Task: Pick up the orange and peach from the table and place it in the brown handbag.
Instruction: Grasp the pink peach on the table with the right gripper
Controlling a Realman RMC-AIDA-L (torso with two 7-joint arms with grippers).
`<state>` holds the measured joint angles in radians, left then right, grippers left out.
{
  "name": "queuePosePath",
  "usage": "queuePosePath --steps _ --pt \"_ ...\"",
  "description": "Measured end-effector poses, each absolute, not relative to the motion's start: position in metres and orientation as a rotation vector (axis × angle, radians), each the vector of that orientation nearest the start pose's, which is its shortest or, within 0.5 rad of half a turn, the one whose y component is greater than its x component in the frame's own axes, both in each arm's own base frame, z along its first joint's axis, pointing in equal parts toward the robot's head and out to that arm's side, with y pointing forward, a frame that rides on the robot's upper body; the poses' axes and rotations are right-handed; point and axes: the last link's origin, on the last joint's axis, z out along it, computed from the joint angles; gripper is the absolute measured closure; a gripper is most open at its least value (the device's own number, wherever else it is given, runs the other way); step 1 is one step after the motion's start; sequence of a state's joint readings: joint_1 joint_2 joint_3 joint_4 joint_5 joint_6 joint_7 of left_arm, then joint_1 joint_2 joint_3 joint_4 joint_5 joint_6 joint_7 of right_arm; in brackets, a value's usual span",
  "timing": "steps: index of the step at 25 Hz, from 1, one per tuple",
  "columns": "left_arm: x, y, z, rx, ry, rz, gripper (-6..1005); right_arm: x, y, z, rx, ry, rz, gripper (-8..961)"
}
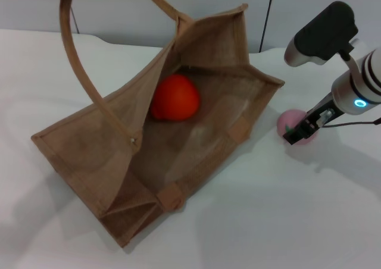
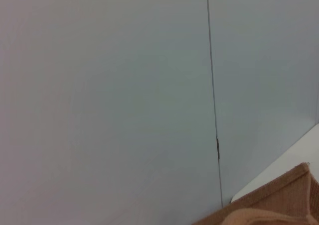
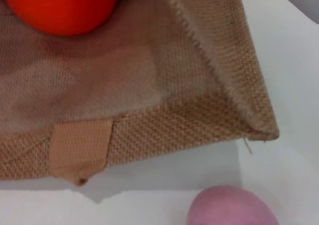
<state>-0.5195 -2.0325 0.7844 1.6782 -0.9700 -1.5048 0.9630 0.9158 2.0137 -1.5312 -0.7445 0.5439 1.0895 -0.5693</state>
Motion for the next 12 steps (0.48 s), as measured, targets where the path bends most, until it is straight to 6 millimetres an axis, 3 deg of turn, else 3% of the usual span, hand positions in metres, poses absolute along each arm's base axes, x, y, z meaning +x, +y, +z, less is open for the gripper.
queuePosePath --steps 12 --pt "-0.1573 0.3708 0.1679 -2.301 -0.505 -0.339 888 0.1879 0.4287 -0.0435 -2.472 0.768 -0.591 316"
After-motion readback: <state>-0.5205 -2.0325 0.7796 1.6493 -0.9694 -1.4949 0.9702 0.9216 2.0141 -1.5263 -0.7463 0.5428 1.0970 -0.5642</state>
